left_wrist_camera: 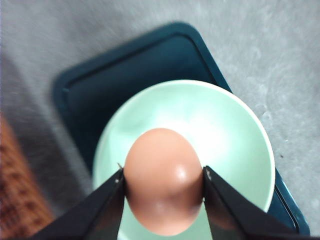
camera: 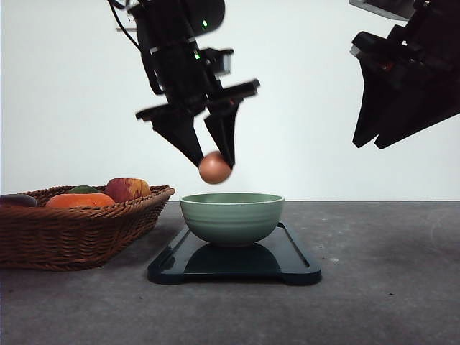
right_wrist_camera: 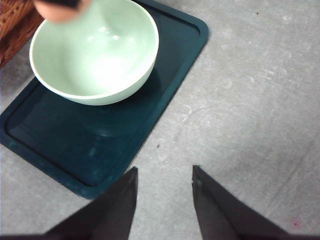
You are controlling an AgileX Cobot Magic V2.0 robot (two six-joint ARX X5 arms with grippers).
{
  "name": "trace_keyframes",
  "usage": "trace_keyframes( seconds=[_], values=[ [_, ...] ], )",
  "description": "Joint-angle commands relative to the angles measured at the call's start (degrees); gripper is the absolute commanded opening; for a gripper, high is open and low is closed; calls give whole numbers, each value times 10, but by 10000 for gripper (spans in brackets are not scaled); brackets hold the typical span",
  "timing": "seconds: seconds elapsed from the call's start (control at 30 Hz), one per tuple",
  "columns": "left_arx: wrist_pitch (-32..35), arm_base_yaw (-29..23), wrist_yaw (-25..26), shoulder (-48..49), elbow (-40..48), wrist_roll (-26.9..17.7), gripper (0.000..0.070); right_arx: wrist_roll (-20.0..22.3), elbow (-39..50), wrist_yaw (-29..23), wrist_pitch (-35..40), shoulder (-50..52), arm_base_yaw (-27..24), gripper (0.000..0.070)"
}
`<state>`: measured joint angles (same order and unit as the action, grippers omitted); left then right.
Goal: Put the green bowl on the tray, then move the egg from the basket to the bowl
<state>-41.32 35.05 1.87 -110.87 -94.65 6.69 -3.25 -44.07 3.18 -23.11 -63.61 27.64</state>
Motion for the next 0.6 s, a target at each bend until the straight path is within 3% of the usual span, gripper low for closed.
trace_keyframes(
  seconds=[0.0,0.57],
  values=[
    [8,8,3,-18,-17,1,239,-6,-2,0,3,-3,3,214],
    [44,21,3,-88,-17,0,239,-6,-2,0,-2,-3,3,214]
  ],
)
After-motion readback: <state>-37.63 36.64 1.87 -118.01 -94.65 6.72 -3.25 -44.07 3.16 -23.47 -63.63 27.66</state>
